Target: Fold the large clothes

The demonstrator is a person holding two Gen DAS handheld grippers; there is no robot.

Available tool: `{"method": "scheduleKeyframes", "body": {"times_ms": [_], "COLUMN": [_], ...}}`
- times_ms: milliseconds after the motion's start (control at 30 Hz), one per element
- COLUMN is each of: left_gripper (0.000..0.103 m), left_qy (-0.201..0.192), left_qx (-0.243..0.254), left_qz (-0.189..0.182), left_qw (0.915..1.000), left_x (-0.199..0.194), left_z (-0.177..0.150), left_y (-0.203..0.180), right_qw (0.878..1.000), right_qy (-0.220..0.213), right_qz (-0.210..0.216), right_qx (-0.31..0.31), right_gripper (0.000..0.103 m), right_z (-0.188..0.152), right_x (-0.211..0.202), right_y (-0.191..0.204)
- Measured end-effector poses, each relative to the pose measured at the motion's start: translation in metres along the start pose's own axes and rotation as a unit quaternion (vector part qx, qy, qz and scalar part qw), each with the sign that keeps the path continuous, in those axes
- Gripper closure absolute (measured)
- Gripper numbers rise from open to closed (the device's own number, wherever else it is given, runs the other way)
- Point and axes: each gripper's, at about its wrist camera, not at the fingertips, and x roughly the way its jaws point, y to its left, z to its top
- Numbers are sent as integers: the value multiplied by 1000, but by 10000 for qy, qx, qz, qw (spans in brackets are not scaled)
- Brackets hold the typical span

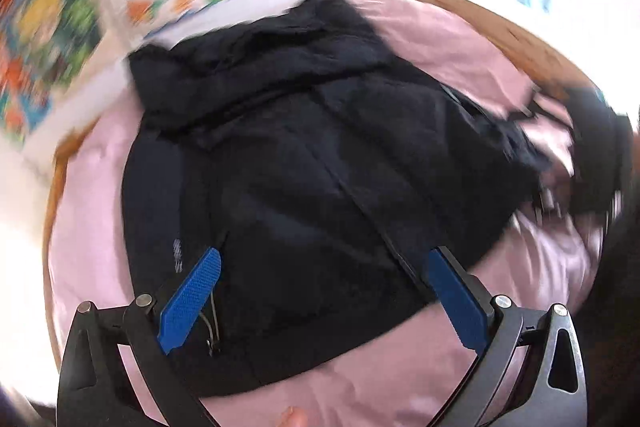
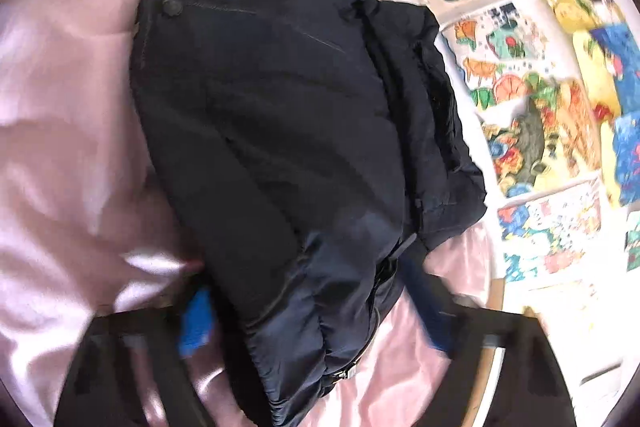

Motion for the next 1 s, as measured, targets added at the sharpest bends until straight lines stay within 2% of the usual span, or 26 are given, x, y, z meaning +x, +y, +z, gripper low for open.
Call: {"method": "scheduleKeyframes", "body": {"times_ms": [67, 167, 300, 433, 567, 667, 800, 900, 1000], "left_gripper": [1, 1, 1, 1, 1, 1, 5, 5, 5], "left_qy": [-161, -99, 127, 289, 423, 497, 433, 352, 292], "left_qx": [780, 1517, 1923, 2074, 1846, 1412, 753, 149, 55], "left_qz": [63, 0, -208, -16, 420, 832, 1381, 1491, 1539], "left_qw": [9968, 9884, 9810, 9778, 9810, 9852, 9866, 9881, 9876], "left_x": [0, 11, 32, 55, 73, 80, 71, 60, 52], "left_z": [-8, -23, -36, -44, -46, -45, -45, -49, -46], "left_y": [-18, -33, -41, -41, -30, -6, 29, 57, 61], "right_qw": [9995, 9954, 9787, 9595, 9391, 9257, 9155, 9110, 9076], "right_qy": [-16, -61, -152, -344, -494, -598, -686, -731, -773], "right_qz": [205, 524, 1028, 1327, 1551, 1614, 1598, 1569, 1537], "right_qx": [260, 802, 1773, 2461, 3026, 3368, 3629, 3744, 3830], "right_gripper": [66, 76, 84, 88, 89, 90, 90, 90, 90], "right_z": [2, 7, 16, 24, 28, 26, 25, 23, 23], "right_x": [0, -3, -6, -12, -17, -21, -27, -27, -28], "right_y": [-9, -28, -61, -89, -111, -125, -136, -143, -148]}}
